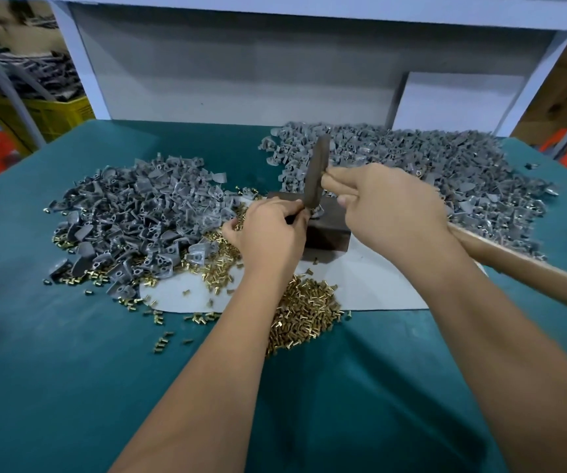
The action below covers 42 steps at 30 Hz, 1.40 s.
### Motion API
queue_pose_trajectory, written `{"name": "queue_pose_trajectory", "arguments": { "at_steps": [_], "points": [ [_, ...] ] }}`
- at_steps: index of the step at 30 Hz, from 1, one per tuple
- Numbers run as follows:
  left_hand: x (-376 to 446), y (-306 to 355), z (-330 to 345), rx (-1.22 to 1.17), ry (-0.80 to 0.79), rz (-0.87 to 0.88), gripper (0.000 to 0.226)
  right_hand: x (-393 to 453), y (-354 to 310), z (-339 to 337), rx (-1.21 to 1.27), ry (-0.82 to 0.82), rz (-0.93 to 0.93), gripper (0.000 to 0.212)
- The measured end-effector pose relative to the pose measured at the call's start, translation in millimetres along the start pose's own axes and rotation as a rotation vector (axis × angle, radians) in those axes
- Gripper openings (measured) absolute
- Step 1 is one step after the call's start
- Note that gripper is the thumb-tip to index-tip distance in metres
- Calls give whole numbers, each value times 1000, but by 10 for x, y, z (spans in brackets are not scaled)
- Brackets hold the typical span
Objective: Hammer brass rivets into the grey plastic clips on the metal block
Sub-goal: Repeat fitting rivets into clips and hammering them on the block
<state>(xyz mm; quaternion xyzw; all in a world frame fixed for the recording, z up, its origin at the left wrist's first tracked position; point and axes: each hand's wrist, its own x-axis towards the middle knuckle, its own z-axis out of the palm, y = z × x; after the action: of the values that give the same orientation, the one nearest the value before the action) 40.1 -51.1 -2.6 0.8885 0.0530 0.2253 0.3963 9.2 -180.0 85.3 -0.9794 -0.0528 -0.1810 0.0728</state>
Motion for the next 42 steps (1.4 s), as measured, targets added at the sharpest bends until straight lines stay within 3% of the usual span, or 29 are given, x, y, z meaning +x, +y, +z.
{"name": "queue_pose_trajectory", "arguments": {
  "at_steps": [2, 5, 9, 12, 15, 19, 23, 27, 30, 33, 35, 42],
  "points": [
    [-8, 6, -8, -5, -4, -4, 19, -14, 3, 13, -9, 9, 29, 48],
    [6, -5, 2, -20, -3, -25, 19, -91, 6, 55, 32, 153, 63, 48],
    [3, 5, -4, 14, -4, -15, 20, -60, 36, 36, -3, 36, 10, 46],
    [9, 13, -4, -19, -1, -43, 19, -30, 52, -12, -36, 155, 41, 45],
    [12, 9, 2, 7, -17, -23, 19, -14, 48, -17, -86, 21, -10, 35],
    [5, 13, 0, -28, -6, -39, 17, -54, 34, -24, -11, 108, -4, 41],
    [-34, 34, -26, -46, -9, -13, 17, 68, 30, -35, -85, -30, -58, 29],
    [-16, 24, -55, -25, -36, -4, 19, 68, 61, 76, 115, 106, 73, 43],
    [29, 9, -93, -155, -105, -12, 18, -18, 161, 282, 167, 174, 229, 38],
    [26, 41, -142, -285, -109, -85, 10, -76, 256, 415, 133, 149, 344, 30],
    [26, 50, -161, -350, -114, -108, 21, -84, 310, 469, 96, 126, 378, 26],
    [33, 27, -229, -450, -113, -58, 19, -145, 498, 645, 31, 64, 410, 17]
  ]
}}
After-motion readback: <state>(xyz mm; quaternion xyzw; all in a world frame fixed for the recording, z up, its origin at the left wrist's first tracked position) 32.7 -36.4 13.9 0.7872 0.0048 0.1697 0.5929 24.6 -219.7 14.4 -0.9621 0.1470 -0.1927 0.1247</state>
